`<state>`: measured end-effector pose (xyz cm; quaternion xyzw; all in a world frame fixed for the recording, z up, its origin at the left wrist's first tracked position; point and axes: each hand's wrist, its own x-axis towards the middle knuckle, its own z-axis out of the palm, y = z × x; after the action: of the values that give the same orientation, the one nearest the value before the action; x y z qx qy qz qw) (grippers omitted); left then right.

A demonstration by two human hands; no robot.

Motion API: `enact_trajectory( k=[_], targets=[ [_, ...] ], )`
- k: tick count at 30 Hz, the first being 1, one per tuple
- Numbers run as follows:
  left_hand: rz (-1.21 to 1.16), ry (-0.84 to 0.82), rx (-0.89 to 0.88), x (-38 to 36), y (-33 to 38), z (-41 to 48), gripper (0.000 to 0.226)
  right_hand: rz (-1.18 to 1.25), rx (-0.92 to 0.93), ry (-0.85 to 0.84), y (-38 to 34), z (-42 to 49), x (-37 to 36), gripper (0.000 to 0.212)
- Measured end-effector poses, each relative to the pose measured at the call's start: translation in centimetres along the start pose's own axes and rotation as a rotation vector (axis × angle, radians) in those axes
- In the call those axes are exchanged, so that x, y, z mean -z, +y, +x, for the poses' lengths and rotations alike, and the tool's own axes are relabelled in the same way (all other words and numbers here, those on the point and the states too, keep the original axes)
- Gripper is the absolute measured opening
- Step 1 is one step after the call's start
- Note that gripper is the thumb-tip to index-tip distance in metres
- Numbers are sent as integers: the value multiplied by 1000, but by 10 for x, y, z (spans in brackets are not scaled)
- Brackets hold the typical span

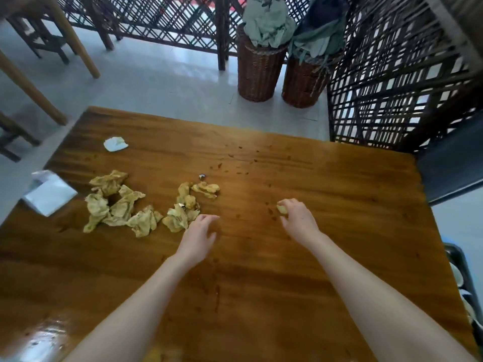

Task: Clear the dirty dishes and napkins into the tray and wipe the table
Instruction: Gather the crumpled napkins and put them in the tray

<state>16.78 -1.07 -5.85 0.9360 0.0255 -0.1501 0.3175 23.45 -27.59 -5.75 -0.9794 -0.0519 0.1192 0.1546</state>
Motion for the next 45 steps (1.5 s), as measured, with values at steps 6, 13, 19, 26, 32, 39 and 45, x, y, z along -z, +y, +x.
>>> enact_trajectory(
  k=[6, 13, 19, 26, 32, 39, 45],
  targets=[
    [-76, 13, -1, -2, -7, 14, 44, -155, -20, 11, 8, 22, -13, 44],
    [-92, 2, 30, -8, -16, 14, 42, -298, 6, 11, 14, 26, -17, 29],
    [-103, 34, 22, -5, -12, 0, 42, -317, -17, 51, 20, 19, -11, 24],
    [-90, 85, 58, 6, -5, -27, 42, -189, 70, 125, -4, -1, 0, 23],
    [-82, 123, 93, 17, -14, -48, 41, -97, 205, 126, -51, -13, -2, 22],
    [-97, 135, 109, 38, -42, -47, 39, -53, 256, 126, -115, 1, -8, 21],
    [-93, 126, 90, 73, -81, -32, 39, -59, 252, 62, -167, 31, -22, 24]
  ],
)
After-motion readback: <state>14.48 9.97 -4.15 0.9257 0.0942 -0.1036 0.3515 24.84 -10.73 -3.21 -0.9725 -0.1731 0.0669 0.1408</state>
